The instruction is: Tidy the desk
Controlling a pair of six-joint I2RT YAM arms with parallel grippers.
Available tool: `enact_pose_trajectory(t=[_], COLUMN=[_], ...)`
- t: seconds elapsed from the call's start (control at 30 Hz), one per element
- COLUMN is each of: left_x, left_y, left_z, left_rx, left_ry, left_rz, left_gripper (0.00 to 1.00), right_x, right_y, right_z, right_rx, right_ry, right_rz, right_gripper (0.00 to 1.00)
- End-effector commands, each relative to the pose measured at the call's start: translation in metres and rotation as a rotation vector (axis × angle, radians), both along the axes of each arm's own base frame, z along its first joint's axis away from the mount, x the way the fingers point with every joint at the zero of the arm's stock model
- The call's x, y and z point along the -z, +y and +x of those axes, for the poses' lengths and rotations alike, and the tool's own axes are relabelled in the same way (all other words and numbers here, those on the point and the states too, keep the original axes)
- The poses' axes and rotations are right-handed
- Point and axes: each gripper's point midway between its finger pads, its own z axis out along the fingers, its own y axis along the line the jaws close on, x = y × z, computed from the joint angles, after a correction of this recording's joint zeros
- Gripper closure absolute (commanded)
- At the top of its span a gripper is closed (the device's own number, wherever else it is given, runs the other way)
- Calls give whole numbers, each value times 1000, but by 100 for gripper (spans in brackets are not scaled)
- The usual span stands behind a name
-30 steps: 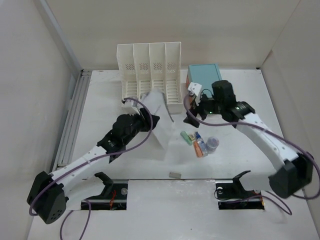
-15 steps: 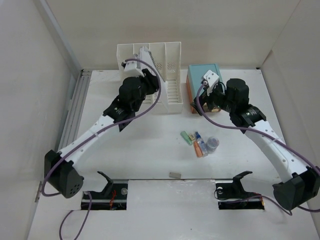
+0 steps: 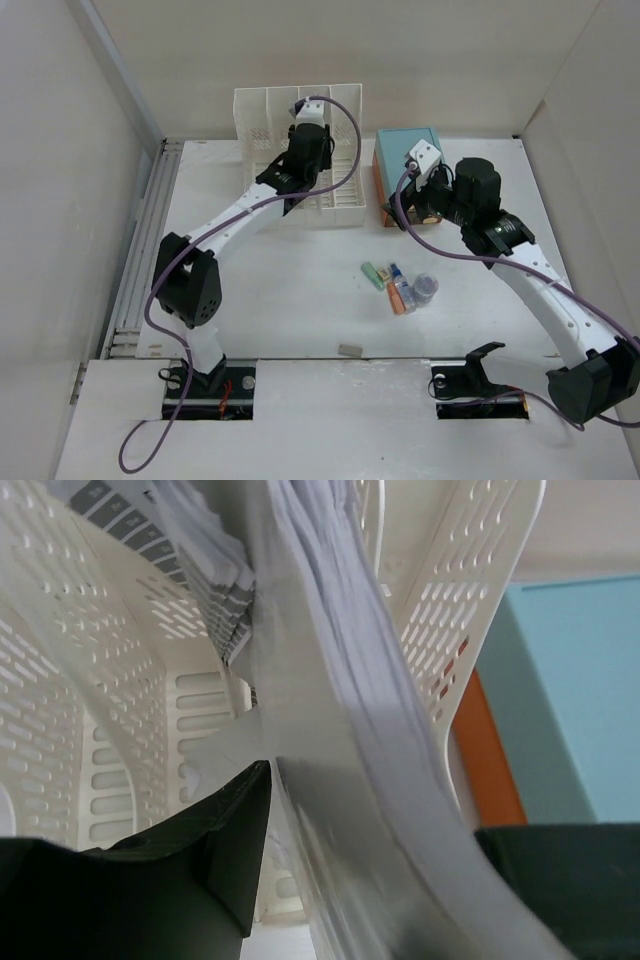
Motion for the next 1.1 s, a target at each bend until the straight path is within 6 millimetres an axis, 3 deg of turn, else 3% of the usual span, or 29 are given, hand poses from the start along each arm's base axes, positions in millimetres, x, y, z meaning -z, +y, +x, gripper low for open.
enact_pose_trajectory(t=[0.0, 0.3, 0.33, 0.37, 0.43, 0.53, 0.73, 0.97, 1.0, 1.07], left_x=[-64, -33, -22, -29, -18, -21, -26, 25, 30, 29], left_y=[2, 1, 0, 1, 1, 9, -1, -6, -6, -7], left_z=[13, 42, 44, 46, 49, 52, 48, 43, 42, 40], left_rx=[-8, 1, 3, -6, -11, -49, -68, -60, -63, -54], left_ry=[-156, -133, -114, -143, -144, -207, -286, -218, -209, -208], left_rz=[12, 95, 107, 101, 123, 130, 121, 108, 94, 81], left_gripper=[100, 100, 100, 100, 100, 100, 100, 100, 88, 36], right_x=[-21, -14, -14, -14, -11, -11, -6, -1, -1, -1], right_y=[-3, -4, -4, -4, -3, -2, -1, -3, -3, -3], right_z=[1, 6, 6, 6, 8, 7, 7, 8, 8, 8], right_rx=[20, 27, 27, 27, 27, 14, -3, -11, -11, -11], right_ry=[-56, -46, -46, -46, -38, -42, -23, -2, -2, -2], right_rz=[37, 21, 21, 21, 17, 13, 13, 14, 14, 14], right_gripper=[0, 0, 0, 0, 0, 0, 0, 0, 0, 0])
